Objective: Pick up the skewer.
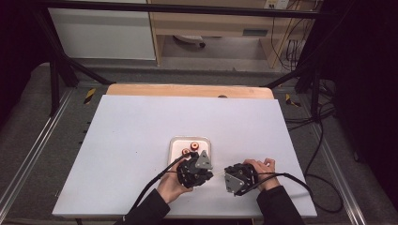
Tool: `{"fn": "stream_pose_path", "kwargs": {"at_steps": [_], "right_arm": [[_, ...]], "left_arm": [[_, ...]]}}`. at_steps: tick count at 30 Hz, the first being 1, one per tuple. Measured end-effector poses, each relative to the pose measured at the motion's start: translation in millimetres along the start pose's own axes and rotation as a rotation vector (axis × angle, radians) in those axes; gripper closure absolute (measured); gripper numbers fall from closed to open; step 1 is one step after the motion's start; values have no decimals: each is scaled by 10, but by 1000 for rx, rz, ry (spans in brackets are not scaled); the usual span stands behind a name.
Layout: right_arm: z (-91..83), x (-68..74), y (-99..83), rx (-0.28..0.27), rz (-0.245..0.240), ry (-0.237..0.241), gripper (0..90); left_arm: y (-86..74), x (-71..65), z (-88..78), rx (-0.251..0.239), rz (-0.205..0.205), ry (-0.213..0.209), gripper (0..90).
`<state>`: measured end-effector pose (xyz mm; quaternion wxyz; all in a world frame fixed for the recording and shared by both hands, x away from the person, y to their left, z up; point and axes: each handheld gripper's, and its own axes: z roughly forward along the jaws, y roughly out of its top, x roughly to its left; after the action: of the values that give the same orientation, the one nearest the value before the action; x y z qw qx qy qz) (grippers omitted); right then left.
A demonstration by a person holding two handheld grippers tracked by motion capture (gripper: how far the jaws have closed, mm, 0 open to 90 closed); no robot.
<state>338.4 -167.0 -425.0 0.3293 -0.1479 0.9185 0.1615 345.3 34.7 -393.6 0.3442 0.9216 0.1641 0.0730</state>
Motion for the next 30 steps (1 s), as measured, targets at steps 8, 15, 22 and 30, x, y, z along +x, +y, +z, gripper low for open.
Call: {"fn": "stream_pose_path", "kwargs": {"at_steps": [8, 15, 22, 30], "right_arm": [[-17, 14, 10, 17, -41, -27, 892], [-16, 3, 54, 55, -91, -66, 892], [35, -11, 163, 83, -178, -95, 892], [49, 1, 231, 120, -226, -113, 893]], "left_arm": [[11, 49, -34, 13, -25, -11, 785], [83, 94, -21, 117, -19, 12, 700], [193, 87, 128, 244, -12, 32, 757], [223, 133, 274, 311, -53, 19, 836]]}}
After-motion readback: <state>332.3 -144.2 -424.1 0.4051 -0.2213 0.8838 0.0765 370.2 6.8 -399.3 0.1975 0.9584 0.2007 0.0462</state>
